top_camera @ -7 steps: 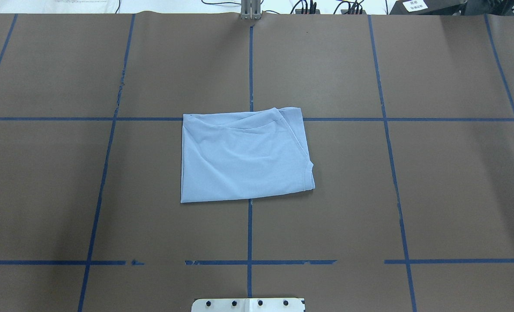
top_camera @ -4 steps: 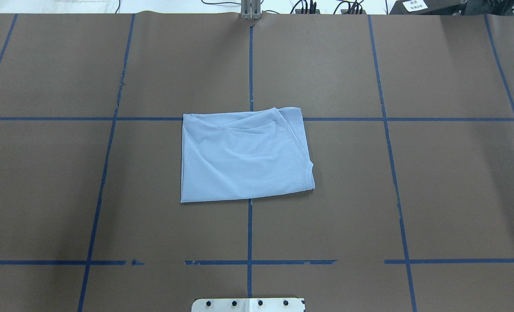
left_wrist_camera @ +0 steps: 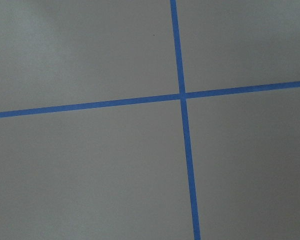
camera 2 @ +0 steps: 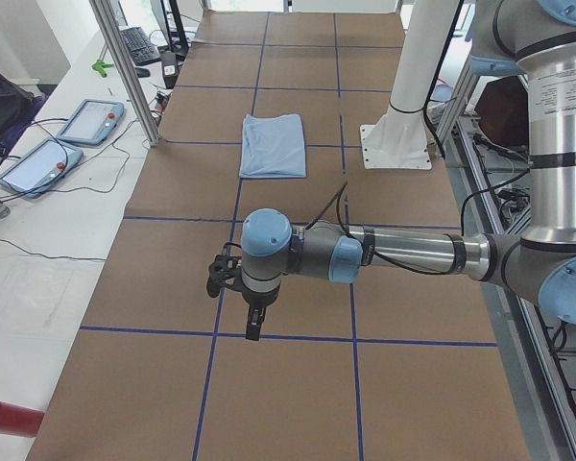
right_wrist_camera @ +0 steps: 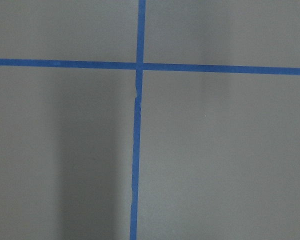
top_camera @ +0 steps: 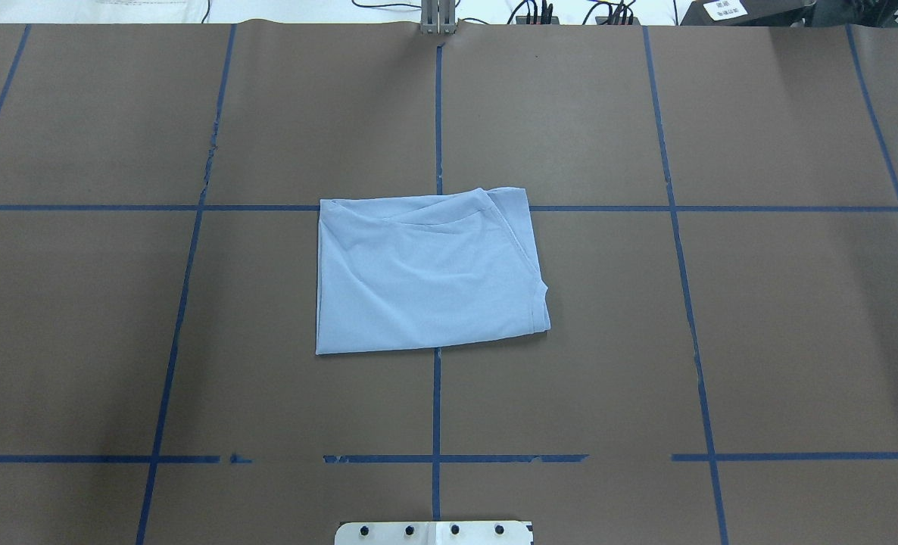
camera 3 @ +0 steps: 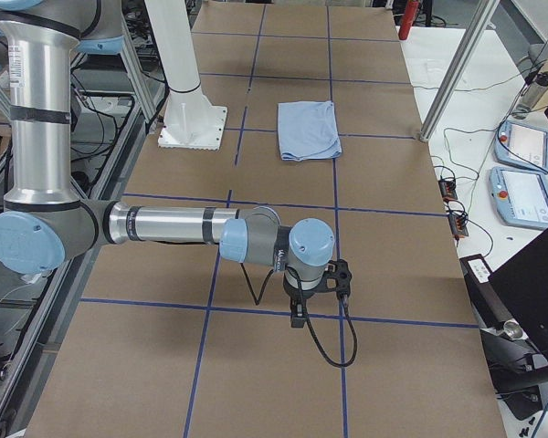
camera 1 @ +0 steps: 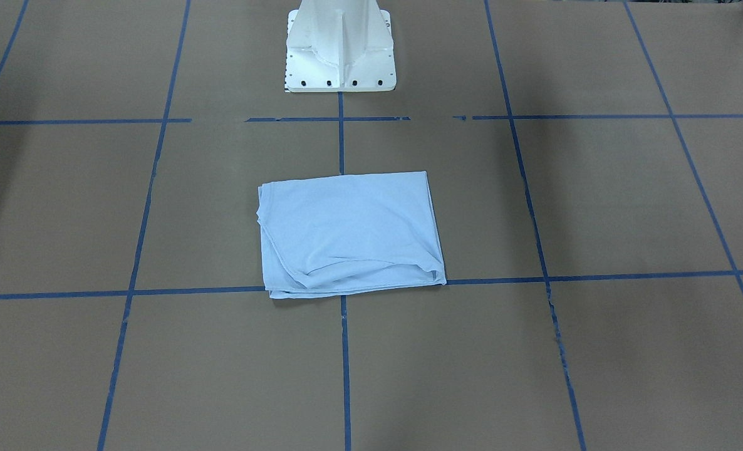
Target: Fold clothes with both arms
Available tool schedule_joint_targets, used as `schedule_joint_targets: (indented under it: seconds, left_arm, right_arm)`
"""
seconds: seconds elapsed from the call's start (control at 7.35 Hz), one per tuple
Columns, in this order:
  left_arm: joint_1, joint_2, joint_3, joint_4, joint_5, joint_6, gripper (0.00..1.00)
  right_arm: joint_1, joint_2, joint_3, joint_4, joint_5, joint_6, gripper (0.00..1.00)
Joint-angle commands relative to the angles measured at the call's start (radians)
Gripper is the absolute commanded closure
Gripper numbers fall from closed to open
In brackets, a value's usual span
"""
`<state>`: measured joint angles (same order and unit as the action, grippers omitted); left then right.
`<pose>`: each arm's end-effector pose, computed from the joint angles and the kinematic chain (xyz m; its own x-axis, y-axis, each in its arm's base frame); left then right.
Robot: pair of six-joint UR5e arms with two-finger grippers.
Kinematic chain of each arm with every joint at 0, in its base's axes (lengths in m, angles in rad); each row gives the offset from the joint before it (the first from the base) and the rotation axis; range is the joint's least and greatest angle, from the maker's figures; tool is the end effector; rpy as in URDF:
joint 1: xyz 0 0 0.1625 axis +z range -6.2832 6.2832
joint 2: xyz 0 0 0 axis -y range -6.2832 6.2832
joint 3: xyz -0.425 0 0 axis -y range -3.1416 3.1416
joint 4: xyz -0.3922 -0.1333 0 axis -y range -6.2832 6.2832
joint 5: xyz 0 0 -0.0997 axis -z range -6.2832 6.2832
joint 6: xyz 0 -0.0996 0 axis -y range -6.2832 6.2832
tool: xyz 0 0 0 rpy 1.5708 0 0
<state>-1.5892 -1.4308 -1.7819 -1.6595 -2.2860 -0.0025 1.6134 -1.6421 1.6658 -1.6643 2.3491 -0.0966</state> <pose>-0.0761 -0.4410 0.6138 0.7567 0.0880 -0.6478 0.0201 0.9873 0.1575 0.0828 -0.4532 0.6548 0.7102 -0.0172 0.7038 0.0261 0.9997 -0.0019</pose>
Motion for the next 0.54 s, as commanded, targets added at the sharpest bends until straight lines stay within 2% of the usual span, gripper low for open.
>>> schedule_joint_targets:
  seconds: [0.0,0.41]
  left_arm:
    - [-0.002,0.001,-0.001,0.000,-0.001,-0.005,0.00]
    - [0.000,0.003,0.001,0.000,-0.001,-0.004,0.00]
  right_arm:
    - [0.000,-0.012,-0.001,0.047,-0.001,0.046,0.00]
    - [0.000,-0.010,0.014,0.049,0.001,0.077,0.00]
